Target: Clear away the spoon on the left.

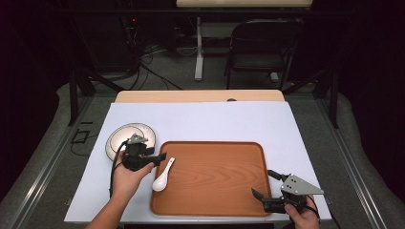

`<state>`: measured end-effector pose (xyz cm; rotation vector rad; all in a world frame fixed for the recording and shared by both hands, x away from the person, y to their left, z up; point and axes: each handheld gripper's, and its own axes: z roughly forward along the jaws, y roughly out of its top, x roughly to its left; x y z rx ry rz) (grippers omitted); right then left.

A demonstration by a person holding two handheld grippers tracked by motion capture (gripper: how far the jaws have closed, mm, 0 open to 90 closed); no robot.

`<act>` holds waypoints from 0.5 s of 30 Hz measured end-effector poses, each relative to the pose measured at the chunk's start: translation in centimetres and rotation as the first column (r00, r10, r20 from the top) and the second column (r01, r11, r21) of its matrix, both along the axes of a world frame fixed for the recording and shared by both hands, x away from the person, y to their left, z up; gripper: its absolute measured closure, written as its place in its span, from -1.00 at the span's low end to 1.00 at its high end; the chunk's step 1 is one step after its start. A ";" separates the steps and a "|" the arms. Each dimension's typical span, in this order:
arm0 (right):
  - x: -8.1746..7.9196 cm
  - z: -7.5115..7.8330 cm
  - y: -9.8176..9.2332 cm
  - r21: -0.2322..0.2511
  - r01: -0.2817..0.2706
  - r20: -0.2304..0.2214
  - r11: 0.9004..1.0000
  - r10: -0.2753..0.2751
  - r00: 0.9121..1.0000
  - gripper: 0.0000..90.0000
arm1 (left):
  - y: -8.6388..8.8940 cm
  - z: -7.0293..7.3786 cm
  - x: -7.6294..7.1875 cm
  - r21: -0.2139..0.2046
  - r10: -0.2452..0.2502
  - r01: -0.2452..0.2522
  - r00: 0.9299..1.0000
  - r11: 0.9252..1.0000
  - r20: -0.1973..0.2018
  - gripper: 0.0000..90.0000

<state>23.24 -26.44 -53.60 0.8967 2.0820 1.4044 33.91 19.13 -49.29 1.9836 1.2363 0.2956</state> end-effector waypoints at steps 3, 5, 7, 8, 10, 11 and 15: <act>0.0 0.0 0.0 0.000 0.000 0.002 1.000 0.000 1.000 -0.68 | 0.3 0.4 -1.0 0.002 -0.025 0.025 0.998 1.000 0.056 -0.06; 0.0 0.0 0.0 0.000 0.001 0.001 1.000 -0.001 1.000 -0.68 | 0.4 0.4 -1.6 0.012 -0.026 0.025 0.996 1.000 0.081 -0.06; 0.0 0.0 0.0 -0.001 0.000 0.001 1.000 0.000 1.000 -0.68 | 0.4 0.3 -1.8 0.017 -0.031 0.030 0.995 0.999 0.091 -0.07; 0.0 0.0 0.0 -0.001 0.000 0.001 1.000 0.000 1.000 -0.68 | 0.5 0.3 -2.0 0.023 -0.035 0.033 0.994 0.999 0.099 -0.07; 0.0 0.0 0.0 -0.001 0.000 0.001 1.000 0.000 1.000 -0.68 | 0.6 0.2 -2.5 0.028 -0.039 0.036 0.992 0.999 0.117 -0.07; 0.0 0.0 0.0 -0.002 0.001 0.002 1.000 -0.001 1.000 -0.68 | 0.7 0.1 -2.7 0.032 -0.041 0.038 0.992 0.999 0.121 -0.06; 0.0 0.0 0.0 0.000 0.001 0.003 1.000 -0.001 1.000 -0.68 | 1.2 -0.6 -3.7 -0.012 -0.036 0.037 0.990 0.999 0.138 -0.02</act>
